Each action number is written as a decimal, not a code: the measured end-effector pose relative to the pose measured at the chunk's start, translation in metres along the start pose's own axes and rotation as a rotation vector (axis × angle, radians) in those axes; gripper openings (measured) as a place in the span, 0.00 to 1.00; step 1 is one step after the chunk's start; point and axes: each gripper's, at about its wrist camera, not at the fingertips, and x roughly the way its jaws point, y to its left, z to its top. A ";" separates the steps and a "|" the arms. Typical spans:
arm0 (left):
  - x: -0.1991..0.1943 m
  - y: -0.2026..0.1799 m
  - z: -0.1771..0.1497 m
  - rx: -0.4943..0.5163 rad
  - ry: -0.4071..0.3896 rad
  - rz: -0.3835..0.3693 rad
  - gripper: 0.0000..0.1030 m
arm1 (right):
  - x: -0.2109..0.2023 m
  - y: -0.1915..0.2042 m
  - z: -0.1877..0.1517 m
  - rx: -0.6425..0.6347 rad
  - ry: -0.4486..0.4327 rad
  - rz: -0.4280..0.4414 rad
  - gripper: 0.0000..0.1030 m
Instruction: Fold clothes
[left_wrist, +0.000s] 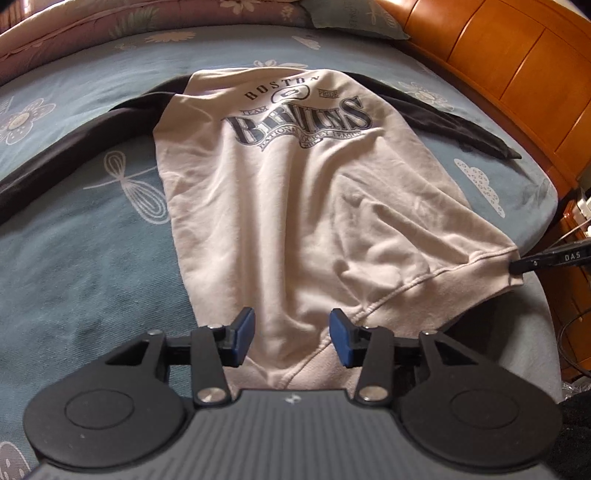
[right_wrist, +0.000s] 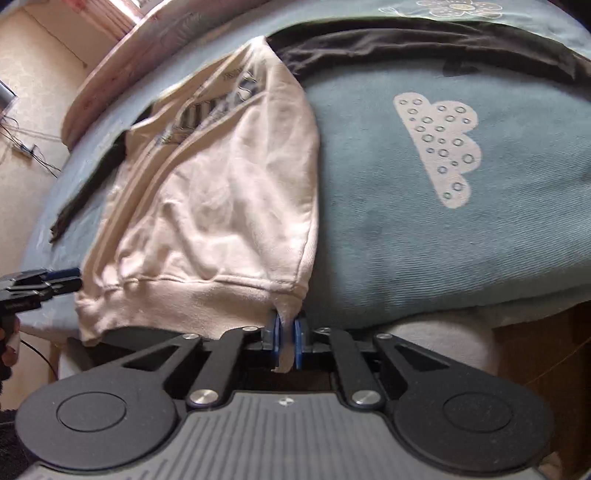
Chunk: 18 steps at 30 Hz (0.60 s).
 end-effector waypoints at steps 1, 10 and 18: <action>-0.001 0.004 0.003 -0.013 0.000 0.006 0.44 | 0.002 -0.001 0.002 -0.010 0.017 -0.015 0.16; 0.009 0.080 0.068 -0.255 -0.067 -0.042 0.58 | -0.027 0.016 0.080 -0.071 -0.120 0.096 0.68; 0.068 0.127 0.120 -0.381 -0.110 -0.104 0.59 | 0.030 0.007 0.197 0.058 -0.138 0.237 0.84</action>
